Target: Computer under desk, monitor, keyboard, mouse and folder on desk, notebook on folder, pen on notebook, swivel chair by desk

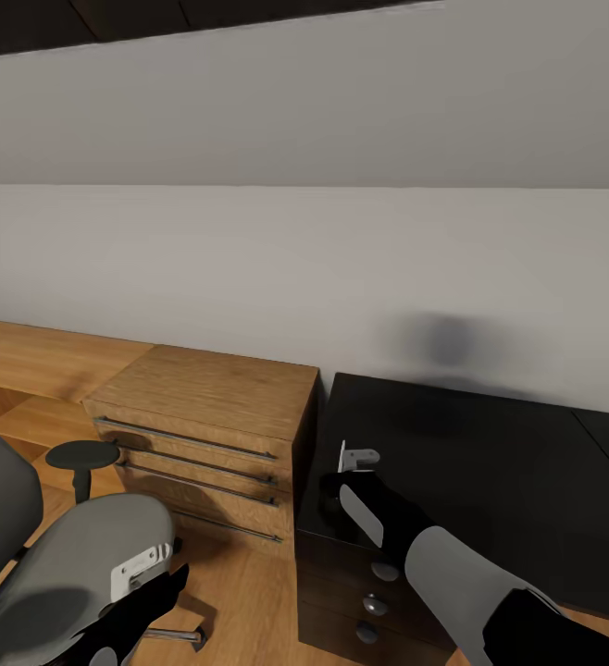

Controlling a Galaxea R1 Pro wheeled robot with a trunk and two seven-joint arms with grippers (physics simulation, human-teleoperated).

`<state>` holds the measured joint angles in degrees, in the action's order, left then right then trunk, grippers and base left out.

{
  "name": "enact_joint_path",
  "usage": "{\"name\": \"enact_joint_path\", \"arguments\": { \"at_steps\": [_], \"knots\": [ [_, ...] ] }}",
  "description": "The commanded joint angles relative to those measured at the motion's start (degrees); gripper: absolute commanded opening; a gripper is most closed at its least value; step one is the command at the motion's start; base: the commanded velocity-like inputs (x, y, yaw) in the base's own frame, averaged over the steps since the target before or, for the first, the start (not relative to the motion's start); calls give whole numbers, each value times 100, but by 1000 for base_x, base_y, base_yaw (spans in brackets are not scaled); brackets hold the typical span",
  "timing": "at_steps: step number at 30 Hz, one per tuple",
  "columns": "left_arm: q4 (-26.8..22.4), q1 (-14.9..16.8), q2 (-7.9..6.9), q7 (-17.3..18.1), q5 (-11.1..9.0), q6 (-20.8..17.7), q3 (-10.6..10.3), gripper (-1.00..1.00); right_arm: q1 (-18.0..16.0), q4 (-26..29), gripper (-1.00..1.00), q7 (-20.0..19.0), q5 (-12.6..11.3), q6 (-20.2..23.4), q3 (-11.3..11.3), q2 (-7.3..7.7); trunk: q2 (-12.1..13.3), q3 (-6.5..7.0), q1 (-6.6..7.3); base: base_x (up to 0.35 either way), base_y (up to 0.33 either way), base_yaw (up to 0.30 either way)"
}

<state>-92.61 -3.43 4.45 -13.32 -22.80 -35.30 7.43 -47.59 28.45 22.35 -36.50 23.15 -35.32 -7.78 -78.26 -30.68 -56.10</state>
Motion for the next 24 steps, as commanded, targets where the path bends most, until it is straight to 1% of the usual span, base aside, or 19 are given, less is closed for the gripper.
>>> {"name": "enact_joint_path", "arguments": {
  "at_steps": [1,8,9,24],
  "knots": [
    [-11,0,3,-41,-61,-23,5,100,-4,3,100,48,-65,43,-45,5,-3,-6,-1,0,0,0],
    [-11,0,3,-43,-60,-22,5,100,-4,4,100,50,-65,56,-45,5,-3,-6,-1,0,0,0],
    [-11,0,3,-43,-60,-21,5,100,-4,4,-100,50,-63,56,-47,5,-3,-6,-1,0,0,0],
    [-11,0,0,-41,-58,-20,5,100,-4,11,-100,50,-64,109,-54,4,-3,-6,-1,0,0,0]
  ]
}}
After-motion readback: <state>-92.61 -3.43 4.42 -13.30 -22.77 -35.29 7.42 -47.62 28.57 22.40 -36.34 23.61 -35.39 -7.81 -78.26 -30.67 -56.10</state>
